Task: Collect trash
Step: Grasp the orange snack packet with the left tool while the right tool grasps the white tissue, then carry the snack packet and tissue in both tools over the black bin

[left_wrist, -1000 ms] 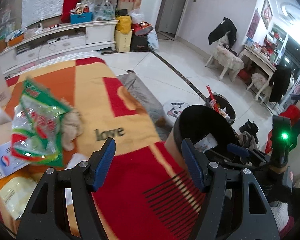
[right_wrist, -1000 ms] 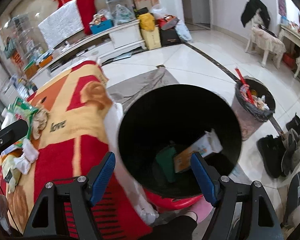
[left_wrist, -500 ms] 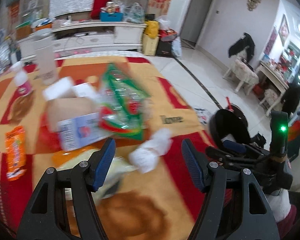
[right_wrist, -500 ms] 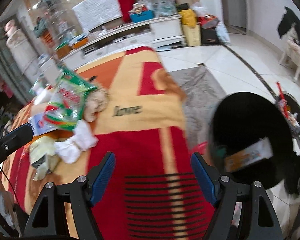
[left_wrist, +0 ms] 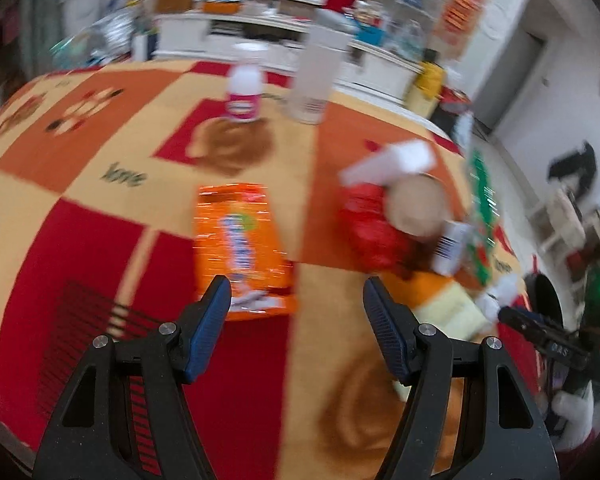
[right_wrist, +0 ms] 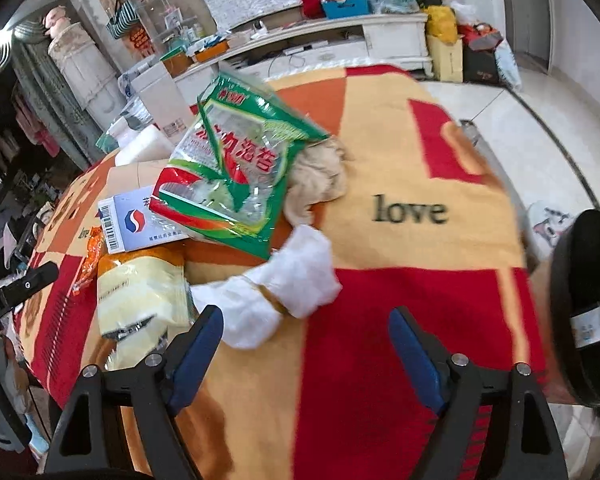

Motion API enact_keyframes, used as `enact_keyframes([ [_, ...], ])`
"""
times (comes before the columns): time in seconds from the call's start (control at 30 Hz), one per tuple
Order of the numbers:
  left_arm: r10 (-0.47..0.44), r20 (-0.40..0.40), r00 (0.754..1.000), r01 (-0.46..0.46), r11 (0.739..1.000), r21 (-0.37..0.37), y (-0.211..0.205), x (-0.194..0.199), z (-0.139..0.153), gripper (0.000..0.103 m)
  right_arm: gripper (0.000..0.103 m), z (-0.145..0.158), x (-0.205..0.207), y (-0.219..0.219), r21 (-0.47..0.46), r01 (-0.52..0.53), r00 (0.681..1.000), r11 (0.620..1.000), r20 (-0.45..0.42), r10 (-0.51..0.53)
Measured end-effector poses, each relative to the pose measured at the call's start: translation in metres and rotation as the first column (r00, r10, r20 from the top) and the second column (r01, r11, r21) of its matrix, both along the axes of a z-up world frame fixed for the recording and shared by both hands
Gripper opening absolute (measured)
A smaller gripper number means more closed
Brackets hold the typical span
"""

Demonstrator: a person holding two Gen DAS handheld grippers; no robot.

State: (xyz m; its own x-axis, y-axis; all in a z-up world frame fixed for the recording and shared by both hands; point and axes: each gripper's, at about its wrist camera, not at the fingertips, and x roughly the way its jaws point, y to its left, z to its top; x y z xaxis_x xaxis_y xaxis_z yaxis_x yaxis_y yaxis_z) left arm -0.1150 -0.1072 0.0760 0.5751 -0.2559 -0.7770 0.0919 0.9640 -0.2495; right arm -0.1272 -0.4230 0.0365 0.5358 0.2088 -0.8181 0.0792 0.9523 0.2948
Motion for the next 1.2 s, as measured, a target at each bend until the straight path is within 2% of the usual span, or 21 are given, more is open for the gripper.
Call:
enact_keyframes([
  [0.2, 0.085, -0.042, 0.995, -0.087, 0.995, -0.057, 0.029, 0.023, -0.018, 0.068, 0.083, -0.007, 0.014, 0.017, 0.001, -0.019, 1.0, 1.0, -0.017, 0.019],
  [0.47, 0.114, -0.113, 0.987, -0.121, 0.991, -0.057, 0.025, 0.066, -0.054, 0.068, 0.083, -0.007, 0.017, 0.019, 0.01, -0.01, 1.0, 1.0, -0.012, 0.01],
  [0.53, 0.117, -0.086, 0.989, -0.12, 0.993, -0.022, 0.018, 0.069, -0.054, 0.068, 0.083, -0.007, 0.019, 0.02, 0.011, -0.008, 1.0, 1.0, -0.009, 0.008],
  [0.7, 0.091, -0.084, 0.992, -0.089, 0.996, 0.026, 0.002, 0.075, -0.055, 0.068, 0.085, -0.009, 0.026, 0.026, -0.007, -0.008, 1.0, 1.0, -0.007, 0.008],
  [0.87, 0.036, -0.051, 0.998, -0.025, 0.978, 0.207, -0.021, 0.074, -0.06, 0.068, 0.085, -0.011, 0.031, 0.031, -0.036, -0.02, 1.0, 0.999, 0.008, 0.02],
  [0.93, -0.004, -0.036, 0.999, 0.013, 0.97, 0.242, -0.027, 0.07, -0.062, 0.068, 0.085, -0.011, 0.03, 0.03, -0.032, -0.027, 0.999, 0.999, 0.022, 0.027],
  [0.97, -0.015, -0.034, 0.999, 0.023, 0.972, 0.235, -0.026, 0.067, -0.062, 0.067, 0.083, -0.012, 0.03, 0.029, -0.028, -0.031, 0.999, 0.999, 0.032, 0.032],
  [1.03, -0.038, -0.036, 0.999, 0.045, 0.976, 0.215, -0.023, 0.063, -0.061, 0.065, 0.065, -0.011, 0.027, 0.027, -0.027, -0.038, 0.998, 0.999, 0.045, 0.039],
  [1.1, -0.051, -0.04, 0.998, 0.058, 0.981, 0.186, -0.019, 0.06, -0.058, 0.059, 0.045, -0.009, 0.024, 0.024, 0.014, -0.054, 0.997, 0.998, 0.051, 0.053],
  [1.2, -0.062, -0.041, 0.997, 0.067, 0.988, 0.141, -0.013, 0.05, -0.048, 0.054, 0.043, -0.001, 0.015, 0.025, -0.017, -0.071, 0.995, 0.997, 0.065, 0.072],
])
